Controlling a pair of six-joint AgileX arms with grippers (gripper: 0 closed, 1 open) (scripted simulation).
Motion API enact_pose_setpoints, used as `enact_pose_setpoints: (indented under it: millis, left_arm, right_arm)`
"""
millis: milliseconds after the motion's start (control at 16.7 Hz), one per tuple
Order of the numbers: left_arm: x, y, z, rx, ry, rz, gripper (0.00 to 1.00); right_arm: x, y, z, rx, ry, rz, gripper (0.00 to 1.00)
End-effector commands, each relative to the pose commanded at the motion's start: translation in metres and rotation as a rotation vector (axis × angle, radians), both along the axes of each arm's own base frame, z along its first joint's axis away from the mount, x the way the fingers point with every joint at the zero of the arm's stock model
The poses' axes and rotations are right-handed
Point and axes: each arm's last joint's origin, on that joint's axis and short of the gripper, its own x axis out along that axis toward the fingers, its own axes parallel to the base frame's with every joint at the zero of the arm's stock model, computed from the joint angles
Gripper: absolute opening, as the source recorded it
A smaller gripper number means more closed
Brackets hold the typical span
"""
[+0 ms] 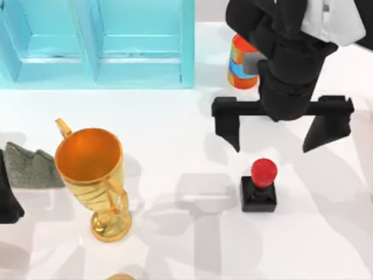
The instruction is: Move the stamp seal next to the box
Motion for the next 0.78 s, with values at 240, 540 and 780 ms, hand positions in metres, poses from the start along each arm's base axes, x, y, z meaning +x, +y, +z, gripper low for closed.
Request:
enact_pose_setpoints:
  millis: [240, 540, 780]
  left_arm:
    - [0.0, 0.0, 0.0, 0.0, 0.0, 0.0, 1.0]
    - [0.0, 0.0, 0.0, 0.0, 0.0, 0.0, 1.0]
    - [0.0, 0.0, 0.0, 0.0, 0.0, 0.0, 1.0]
  right_arm:
    - [0.001, -0.001, -0.001, 0.001, -0.002, -0.003, 1.0]
    - [0.003, 0.001, -0.045, 0.001, -0.002, 0.0, 1.0]
    - [0.001, 0.001, -0.091, 0.004, -0.005, 0.0, 1.0]
